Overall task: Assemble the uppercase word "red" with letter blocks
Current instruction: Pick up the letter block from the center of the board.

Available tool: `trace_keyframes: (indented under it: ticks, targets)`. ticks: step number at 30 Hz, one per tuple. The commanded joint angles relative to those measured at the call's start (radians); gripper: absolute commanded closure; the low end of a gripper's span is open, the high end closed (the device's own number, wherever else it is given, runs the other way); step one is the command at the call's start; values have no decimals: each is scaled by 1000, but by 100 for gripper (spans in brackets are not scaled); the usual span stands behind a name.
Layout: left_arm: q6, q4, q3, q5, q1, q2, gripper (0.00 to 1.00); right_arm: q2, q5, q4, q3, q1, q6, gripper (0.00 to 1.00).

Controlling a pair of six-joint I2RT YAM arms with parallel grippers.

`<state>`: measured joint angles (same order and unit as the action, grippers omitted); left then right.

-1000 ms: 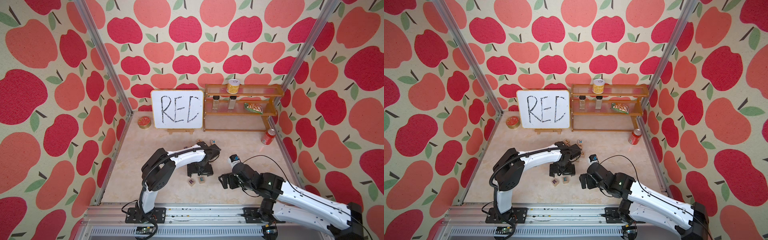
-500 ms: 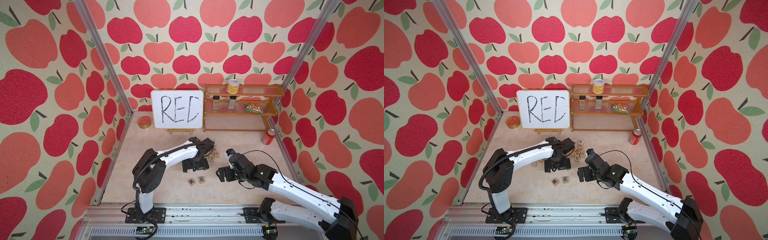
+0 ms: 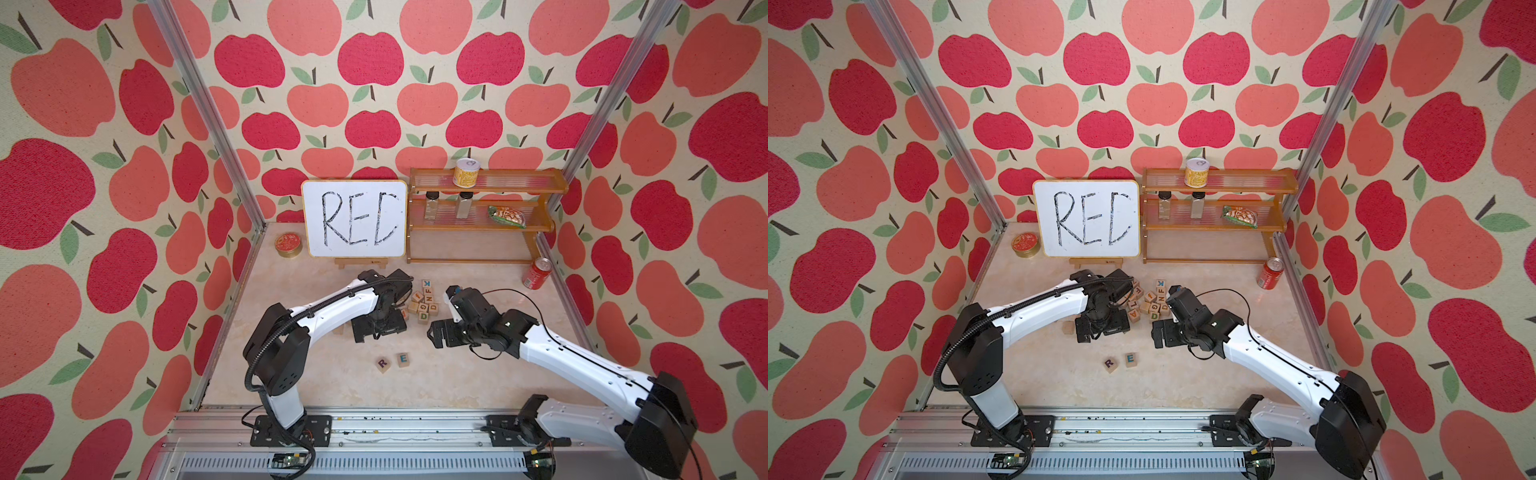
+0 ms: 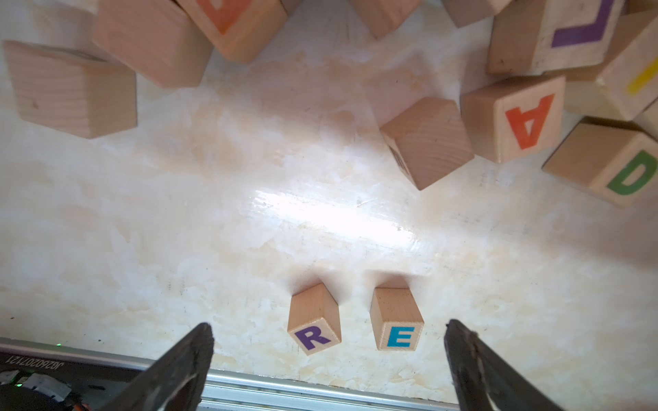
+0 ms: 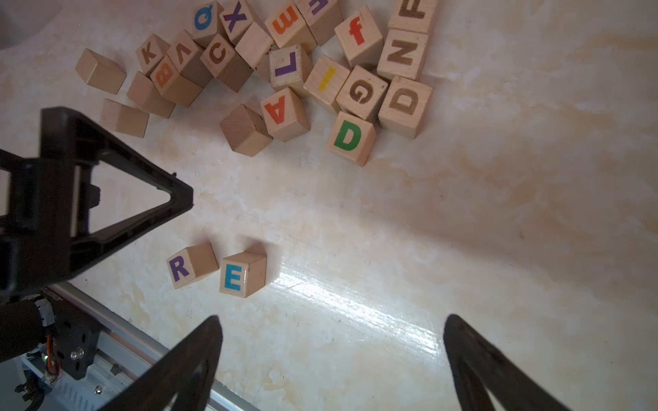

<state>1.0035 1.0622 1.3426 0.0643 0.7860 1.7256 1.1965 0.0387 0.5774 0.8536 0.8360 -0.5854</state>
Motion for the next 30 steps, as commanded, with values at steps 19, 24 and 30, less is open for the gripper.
trace_keyframes:
  ticks: [19, 24, 30]
  targets:
    - [-94, -92, -157, 77, -131, -209, 0, 398, 31, 150, 311, -49, -17, 16]
    - [-124, -106, -182, 84, -160, -249, 0, 470, 23, 165, 358, -61, -25, 35]
    - [-159, -121, -207, 110, -199, -269, 0, 543, -10, 164, 395, -88, -34, 40]
